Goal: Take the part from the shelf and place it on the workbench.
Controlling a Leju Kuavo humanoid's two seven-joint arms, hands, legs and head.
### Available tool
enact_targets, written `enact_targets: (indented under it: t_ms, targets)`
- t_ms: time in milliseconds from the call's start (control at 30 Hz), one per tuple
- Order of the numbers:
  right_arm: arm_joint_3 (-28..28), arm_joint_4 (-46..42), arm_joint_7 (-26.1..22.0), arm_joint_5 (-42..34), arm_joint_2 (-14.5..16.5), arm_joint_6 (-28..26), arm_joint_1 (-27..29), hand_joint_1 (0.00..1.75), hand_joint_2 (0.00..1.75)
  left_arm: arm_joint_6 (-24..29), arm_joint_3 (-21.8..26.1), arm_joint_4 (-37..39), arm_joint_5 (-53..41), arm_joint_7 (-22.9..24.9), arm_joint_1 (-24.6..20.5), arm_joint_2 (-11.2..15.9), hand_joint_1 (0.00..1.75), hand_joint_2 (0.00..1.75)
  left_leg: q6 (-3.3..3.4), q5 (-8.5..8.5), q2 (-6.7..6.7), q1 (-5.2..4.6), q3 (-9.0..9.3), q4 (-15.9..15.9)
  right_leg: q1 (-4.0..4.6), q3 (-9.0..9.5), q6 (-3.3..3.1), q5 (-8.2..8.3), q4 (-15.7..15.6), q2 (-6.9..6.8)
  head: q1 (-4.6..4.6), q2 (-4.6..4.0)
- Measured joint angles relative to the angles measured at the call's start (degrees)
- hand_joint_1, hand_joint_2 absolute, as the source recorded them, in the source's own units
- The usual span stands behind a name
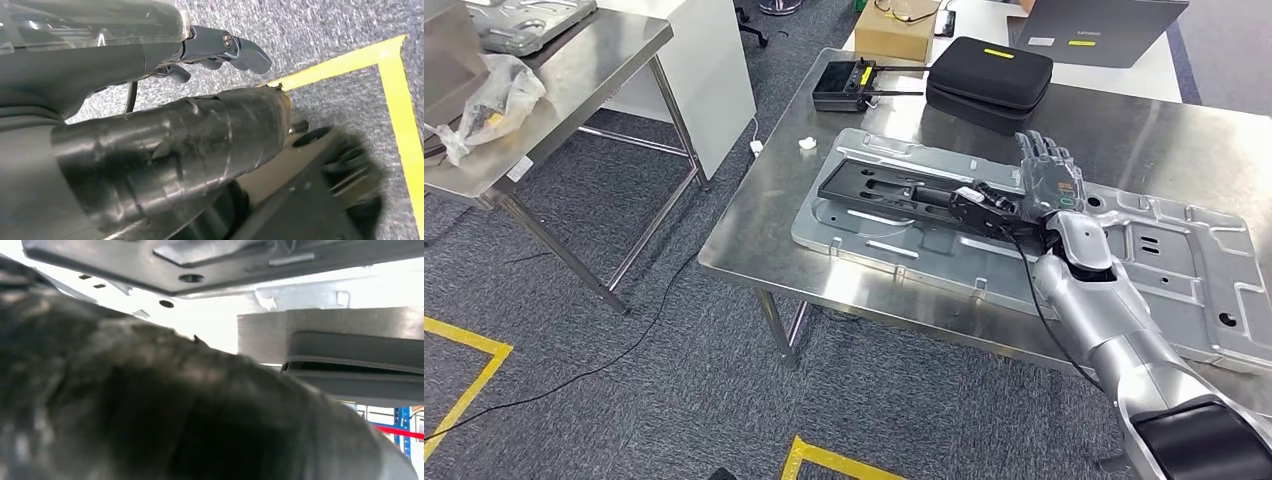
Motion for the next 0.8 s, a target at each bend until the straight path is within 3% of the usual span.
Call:
enact_targets:
  t_ms: [67, 100, 200, 267, 367, 400, 433, 467, 533, 600, 667, 733, 800]
  targets:
    - [-0.01, -0.01, 0.0, 0.0, 0.0, -0.02, -0.01, 0.0, 0.0, -0.01, 0.0, 0.0, 0.03, -0.03, -0.17, 0.02, 0.0, 0.0, 0.49, 2.08, -0.02, -0.11, 3.6, -6.68, 0.17, -0.51, 0.42, 0.16, 0.49, 0.04, 0.03, 0.0]
    - [-0.01, -0.02, 0.0, 0.0, -0.01, -0.04, -0.02, 0.0, 0.0, -0.01, 0.0, 0.0, 0.04, -0.04, -0.22, 0.03, 0.0, 0.0, 0.8, 2.44, -0.05, -0.19, 4.23, -8.14, 0.25, -0.72, 0.77, 0.33, 0.6, 0.05, 0.05, 0.0]
    - [0.0, -0.02, -0.01, -0.02, 0.02, -0.09, 0.12, 0.0, 0.0, -0.01, 0.0, 0.0, 0.05, -0.12, -0.18, 0.04, 0.0, 0.0, 1.89, 3.35, -0.02, -0.31, 3.88, -8.79, 0.18, -1.09, 2.0, 0.74, 0.47, 0.13, 0.08, 0.0]
    - [0.0, -0.02, -0.03, -0.02, 0.02, -0.09, 0.25, 0.0, 0.0, -0.01, 0.0, 0.0, 0.05, -0.24, -0.26, 0.02, 0.0, 0.0, 2.83, 4.24, 0.11, -0.18, 3.56, -9.41, -0.01, -2.0, 2.56, -1.5, 2.6, 0.25, 0.1, 0.0]
    - [-0.01, 0.05, -0.04, -0.02, -0.03, -0.06, 0.56, 0.0, 0.0, -0.03, 0.0, 0.0, 0.07, -0.36, -0.22, 0.02, 0.0, 0.0, 3.38, 5.28, 0.14, -0.19, 2.35, -9.53, -0.1, -5.58, 3.07, -8.16, 12.65, 0.39, 0.1, 0.0]
    - [-0.01, 0.1, -0.04, -0.02, -0.03, -0.05, 0.8, 0.0, 0.0, -0.06, 0.0, 0.0, 0.07, -0.36, -0.15, 0.02, 0.0, 0.0, 3.35, 5.59, 0.13, -0.21, 1.87, -9.45, -0.1, -6.16, 3.15, -9.18, 15.12, 0.4, 0.1, 0.0]
    - [-0.01, 0.14, -0.04, -0.02, -0.03, -0.05, 1.04, 0.0, 0.0, -0.1, 0.0, 0.0, 0.08, -0.36, -0.09, 0.02, 0.0, 0.0, 3.3, 5.86, 0.12, -0.22, 1.43, -9.35, -0.11, -5.75, 3.16, -9.11, 15.63, 0.4, 0.1, 0.0]
    - [-0.01, 0.16, -0.04, -0.02, -0.03, -0.05, 1.2, 0.0, 0.0, -0.14, 0.0, 0.0, 0.09, -0.36, -0.05, 0.02, 0.0, 0.0, 3.19, 6.1, 0.12, -0.22, 1.04, -9.22, -0.11, -4.1, 3.1, -8.04, 13.73, 0.4, 0.1, 0.0]
    - [-0.01, 0.16, -0.04, -0.02, -0.02, -0.08, 1.21, 0.0, 0.0, -0.23, 0.0, 0.0, 0.16, -0.36, -0.04, 0.01, 0.0, 0.0, 2.85, 6.49, 0.11, -0.23, 0.49, -8.94, -0.05, 1.13, 2.74, -5.58, 5.98, 0.41, 0.1, 0.0]
    - [-0.02, 0.15, -0.04, -0.02, -0.02, -0.11, 1.12, 0.0, 0.0, -0.32, 0.0, 0.0, 0.23, -0.36, -0.08, -0.03, 0.0, 0.0, 2.2, 6.96, 0.12, -0.27, 0.25, -8.87, 0.33, 4.2, 2.21, -4.29, 0.81, 0.49, 0.1, 0.0]
    - [-0.02, 0.15, -0.05, -0.04, -0.01, -0.13, 1.05, 0.0, 0.0, -0.37, 0.01, 0.0, 0.35, -0.36, -0.1, -0.05, 0.0, 0.0, 1.44, 7.55, 0.1, -0.29, 0.12, -9.03, 0.68, 4.17, 1.66, -3.8, 0.13, 0.56, 0.1, 0.0]
    - [-0.02, 0.15, -0.06, -0.08, 0.06, -0.13, 1.02, 0.0, 0.0, -0.38, 0.02, 0.0, 0.48, -0.36, -0.07, -0.03, 0.0, 0.0, 0.78, 6.97, 0.04, -0.27, -0.32, -8.5, 0.37, 3.86, 0.82, -3.13, -0.39, 0.41, 0.09, 0.0]
    - [-0.01, 0.15, -0.08, -0.1, 0.15, -0.14, 1.04, 0.0, 0.0, -0.38, 0.02, 0.0, 0.55, -0.36, -0.03, -0.01, 0.0, 0.0, 0.24, 3.22, 0.0, -0.19, -1.89, -4.47, 0.05, 3.16, -0.07, -2.12, -0.8, 0.18, 0.06, 0.0]
